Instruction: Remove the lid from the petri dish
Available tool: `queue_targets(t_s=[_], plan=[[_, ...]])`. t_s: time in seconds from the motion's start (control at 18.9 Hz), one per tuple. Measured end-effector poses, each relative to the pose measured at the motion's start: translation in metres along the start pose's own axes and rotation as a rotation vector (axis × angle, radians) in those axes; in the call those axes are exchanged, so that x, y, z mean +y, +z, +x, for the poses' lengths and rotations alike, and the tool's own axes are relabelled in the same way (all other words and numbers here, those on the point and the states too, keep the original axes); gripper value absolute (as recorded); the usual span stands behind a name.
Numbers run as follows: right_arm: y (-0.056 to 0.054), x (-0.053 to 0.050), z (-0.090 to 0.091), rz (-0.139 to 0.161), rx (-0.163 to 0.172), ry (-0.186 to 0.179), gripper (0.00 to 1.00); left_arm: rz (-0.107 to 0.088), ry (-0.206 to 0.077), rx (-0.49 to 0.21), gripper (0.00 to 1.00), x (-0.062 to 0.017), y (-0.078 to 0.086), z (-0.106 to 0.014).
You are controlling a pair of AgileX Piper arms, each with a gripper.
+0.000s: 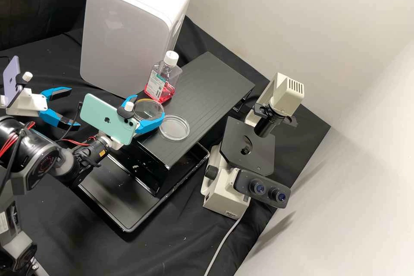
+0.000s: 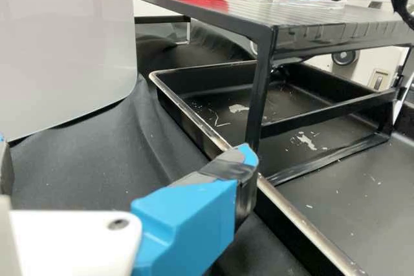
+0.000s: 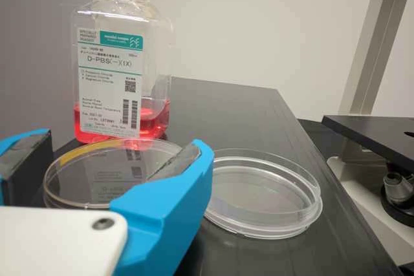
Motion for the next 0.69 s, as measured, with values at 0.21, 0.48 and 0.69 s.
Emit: queue_targets(t_s=[0.21,0.48,0.69], plan=[[0.0006,0.0014,-0.0001,0.001,-0.003,0.006,0.00,0.000,0.000,0.000,1.00,0.0000,0.0000,0.0000],[-0.0037,0.0064,-0.0014,-0.001,0.013,0.024,0.00,0.000,0.000,0.000,1.00,0.0000,0.0000,0.0000],[-0.0050,0.0082,-0.0028,0.000,0.018,0.030,0.00,0.000,0.000,0.000,1.00,0.0000,0.0000,0.0000]])
